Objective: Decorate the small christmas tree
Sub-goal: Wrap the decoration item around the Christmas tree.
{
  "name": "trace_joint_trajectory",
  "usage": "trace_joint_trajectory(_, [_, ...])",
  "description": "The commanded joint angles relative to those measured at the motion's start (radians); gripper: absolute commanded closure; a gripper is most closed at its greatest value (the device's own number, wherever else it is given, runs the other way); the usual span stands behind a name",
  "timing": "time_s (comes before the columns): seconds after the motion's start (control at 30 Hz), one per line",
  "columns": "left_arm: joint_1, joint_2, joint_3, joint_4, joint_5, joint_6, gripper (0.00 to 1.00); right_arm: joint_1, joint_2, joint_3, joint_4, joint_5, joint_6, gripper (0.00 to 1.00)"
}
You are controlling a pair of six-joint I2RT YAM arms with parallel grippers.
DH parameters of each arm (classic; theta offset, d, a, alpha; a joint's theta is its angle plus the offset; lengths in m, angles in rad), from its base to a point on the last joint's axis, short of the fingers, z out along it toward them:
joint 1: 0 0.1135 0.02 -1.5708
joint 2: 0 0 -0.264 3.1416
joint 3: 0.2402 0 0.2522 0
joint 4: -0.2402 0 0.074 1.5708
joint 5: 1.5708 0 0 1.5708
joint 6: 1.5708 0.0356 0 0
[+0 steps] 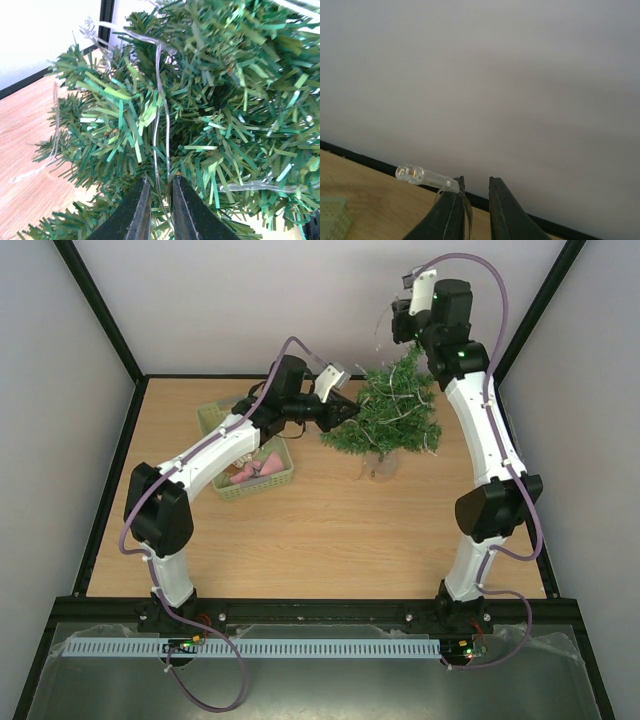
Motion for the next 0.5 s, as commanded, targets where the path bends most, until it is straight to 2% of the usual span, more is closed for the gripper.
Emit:
trace_joint_trajectory(0.0, [-0.002,-0.024,-0.031,-0.019,-0.05,0.012,0.85,-0.018,-0.035,-0.043,-0.021,0.035,0.093,0.86])
trace_joint_trajectory(0.1, [-0.002,-0.029,-0.042,-0.013,-0.052,0.008,0.85,-0.022,-0.043,-0.06,-0.02,0.064,0.132,0.82])
trace_joint_trajectory(0.47, [-0.003,-0.025,-0.041,0.014,-0.124,0.01,0.85,-0.026,-0.063,-0.073,-0.007,0.178,0.264,0.77])
